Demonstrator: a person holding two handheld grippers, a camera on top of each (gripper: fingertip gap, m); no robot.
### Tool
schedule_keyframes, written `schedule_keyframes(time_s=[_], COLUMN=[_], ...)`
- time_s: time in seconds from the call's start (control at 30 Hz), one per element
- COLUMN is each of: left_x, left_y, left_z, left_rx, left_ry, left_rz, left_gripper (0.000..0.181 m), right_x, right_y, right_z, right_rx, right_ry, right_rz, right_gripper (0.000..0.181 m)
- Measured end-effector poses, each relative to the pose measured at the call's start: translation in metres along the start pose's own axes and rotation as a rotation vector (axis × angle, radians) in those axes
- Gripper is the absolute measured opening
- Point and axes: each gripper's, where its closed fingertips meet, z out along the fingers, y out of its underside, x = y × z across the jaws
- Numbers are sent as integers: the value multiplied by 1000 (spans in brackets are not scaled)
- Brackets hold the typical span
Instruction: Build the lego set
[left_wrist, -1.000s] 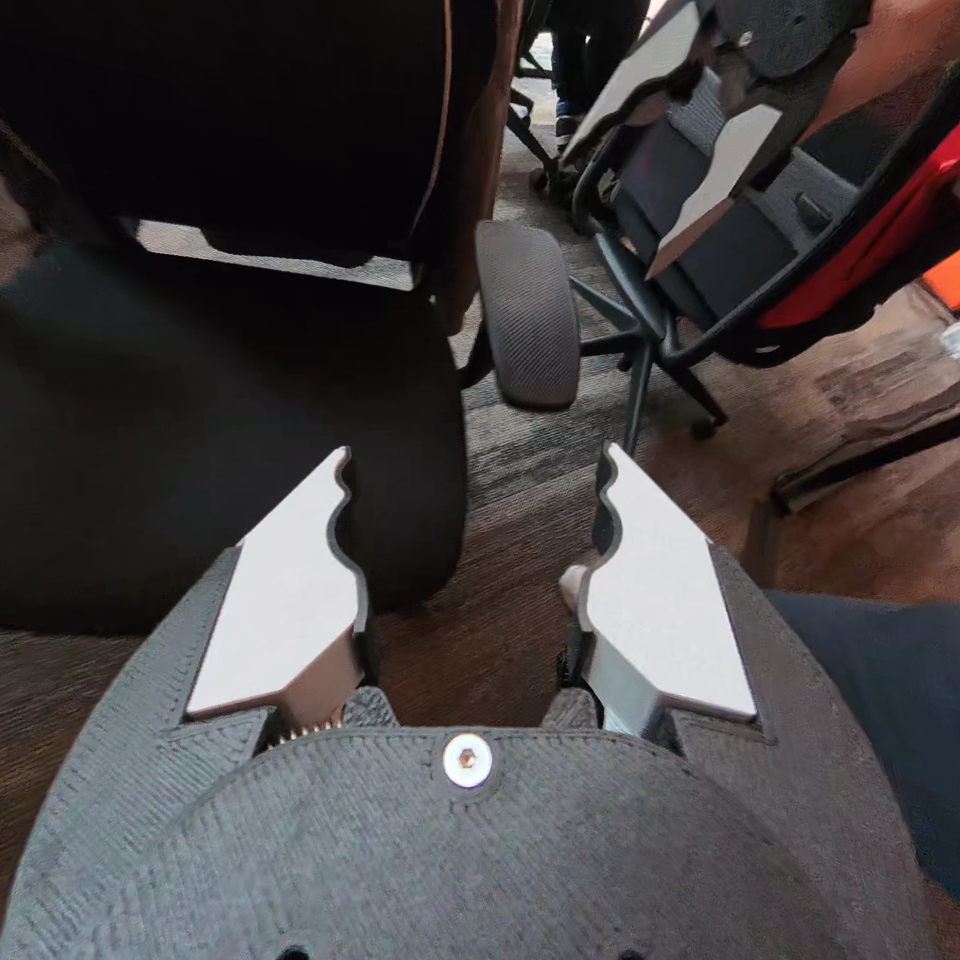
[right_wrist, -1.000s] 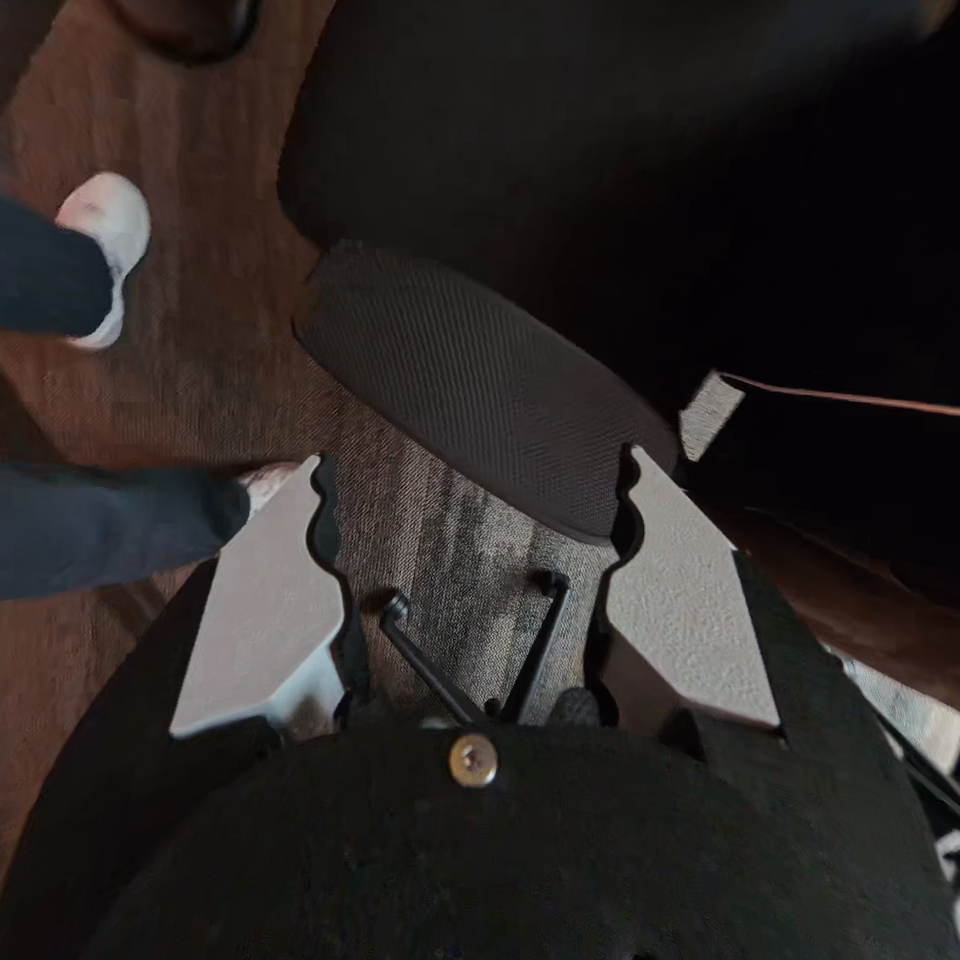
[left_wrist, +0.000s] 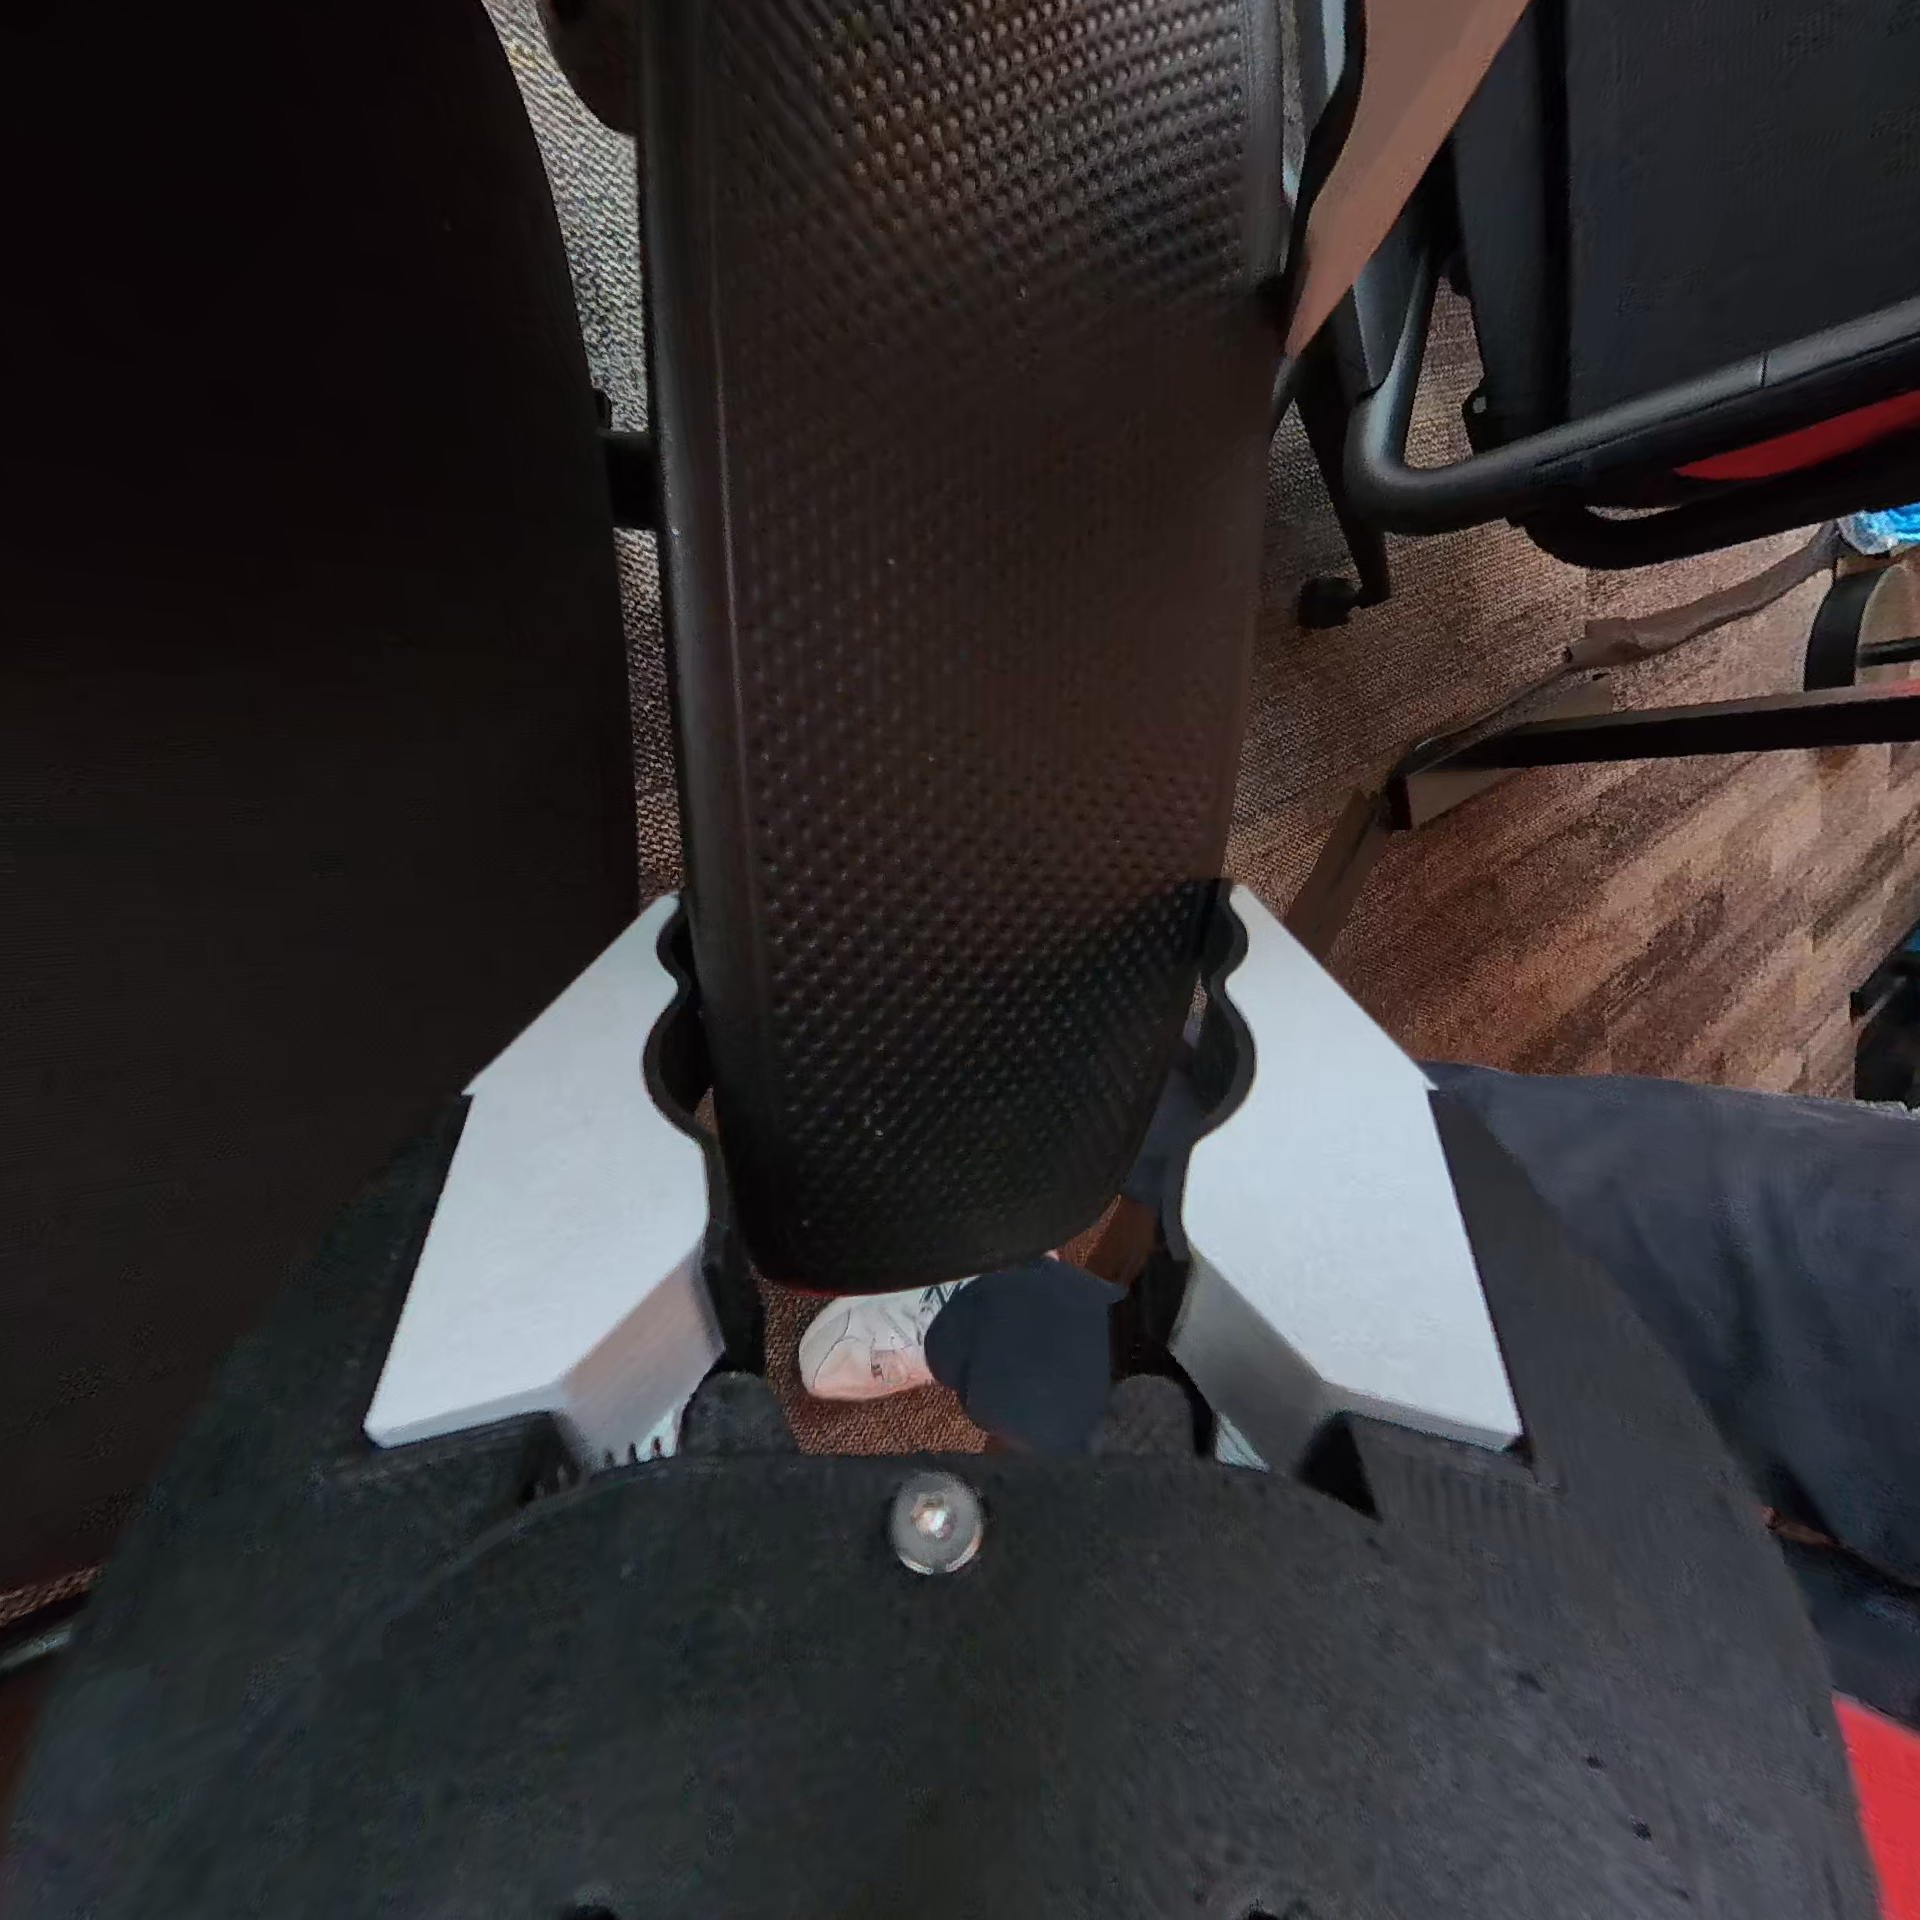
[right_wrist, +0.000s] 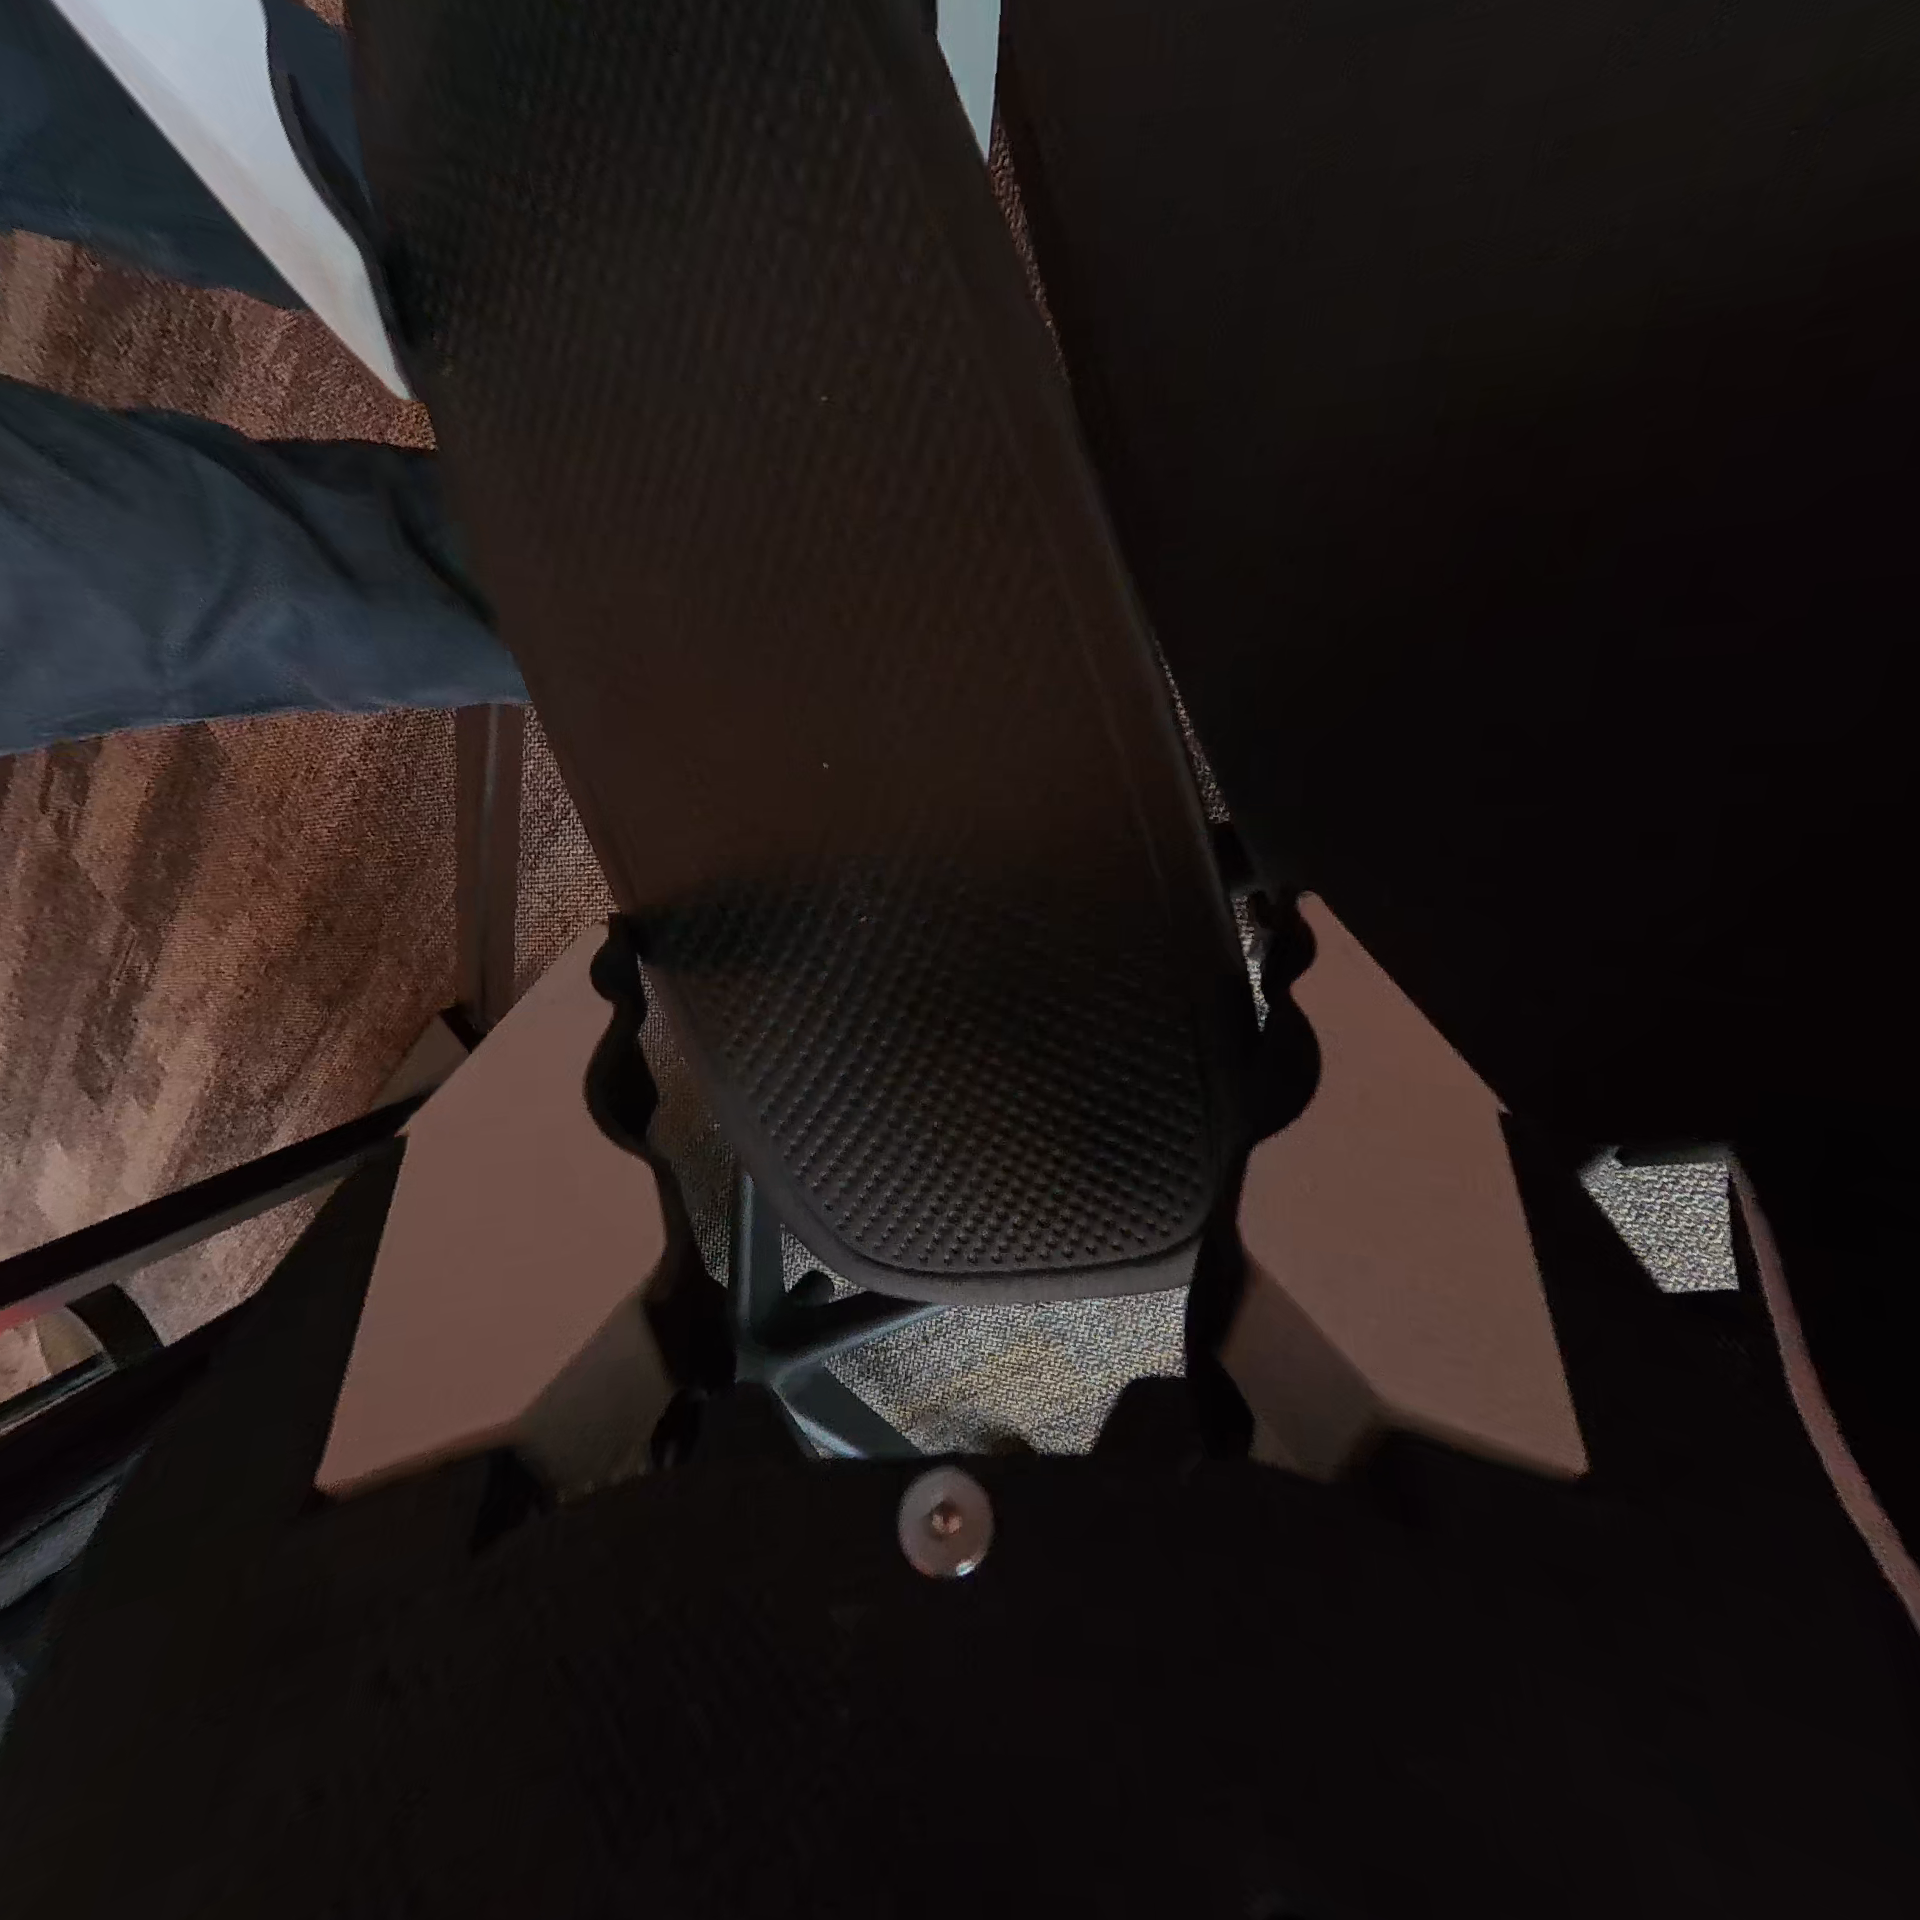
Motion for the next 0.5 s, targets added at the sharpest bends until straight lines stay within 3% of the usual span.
schedule_keyframes(time_s=[0.33, 0.5], left_x=[-10, -16], left_y=[30, 49], left_z=[-18, -29], left_rx=[18, -42], left_ry=[-10, -10], left_rz=[23, 49], left_gripper=[102, 100], right_x=[-14, -22], right_y=[-32, -51], right_z=[17, 25], right_rx=[58, 88], right_ry=[29, 36], right_rz=[70, 134], right_gripper=[117, 115])
